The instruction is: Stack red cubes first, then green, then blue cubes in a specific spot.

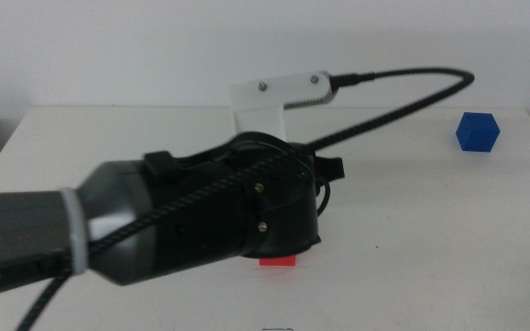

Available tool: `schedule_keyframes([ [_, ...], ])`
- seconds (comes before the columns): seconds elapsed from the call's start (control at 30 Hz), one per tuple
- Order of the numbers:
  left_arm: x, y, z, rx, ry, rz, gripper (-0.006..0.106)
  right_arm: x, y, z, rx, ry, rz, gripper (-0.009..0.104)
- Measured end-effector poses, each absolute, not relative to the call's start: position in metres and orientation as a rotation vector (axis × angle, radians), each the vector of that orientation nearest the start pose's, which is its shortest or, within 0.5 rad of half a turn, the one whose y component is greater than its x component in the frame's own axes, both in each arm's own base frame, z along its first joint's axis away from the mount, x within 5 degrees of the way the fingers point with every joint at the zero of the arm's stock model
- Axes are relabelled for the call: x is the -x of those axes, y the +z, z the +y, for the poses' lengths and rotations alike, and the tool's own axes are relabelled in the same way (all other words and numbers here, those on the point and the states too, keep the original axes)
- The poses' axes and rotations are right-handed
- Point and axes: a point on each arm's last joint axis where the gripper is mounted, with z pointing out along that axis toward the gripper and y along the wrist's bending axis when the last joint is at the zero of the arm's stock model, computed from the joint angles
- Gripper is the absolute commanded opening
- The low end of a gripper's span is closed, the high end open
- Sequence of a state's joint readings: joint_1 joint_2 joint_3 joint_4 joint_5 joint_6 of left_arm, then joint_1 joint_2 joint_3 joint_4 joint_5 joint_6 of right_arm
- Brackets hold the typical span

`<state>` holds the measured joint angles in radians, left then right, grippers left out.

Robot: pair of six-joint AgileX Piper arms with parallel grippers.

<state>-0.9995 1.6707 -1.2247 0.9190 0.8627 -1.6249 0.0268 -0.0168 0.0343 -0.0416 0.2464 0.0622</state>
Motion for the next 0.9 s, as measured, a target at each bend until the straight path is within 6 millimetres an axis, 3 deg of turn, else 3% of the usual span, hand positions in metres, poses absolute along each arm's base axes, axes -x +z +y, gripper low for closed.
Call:
schedule_keyframes([
  [0.47, -0.243, 0.234, -0.277, 0.110, -0.041, 2.347, 0.002, -0.055, 0.180, 0.001, -0.003, 0.027, 1.747, 0.094],
  [0.73, -0.246, 0.224, -0.282, 0.090, -0.052, 2.354, 0.002, -0.055, 0.180, 0.001, -0.003, 0.027, 1.747, 0.094],
  [0.9, -0.255, 0.222, -0.277, 0.068, -0.123, 2.449, 0.002, -0.055, 0.180, 0.001, -0.003, 0.027, 1.747, 0.094],
])
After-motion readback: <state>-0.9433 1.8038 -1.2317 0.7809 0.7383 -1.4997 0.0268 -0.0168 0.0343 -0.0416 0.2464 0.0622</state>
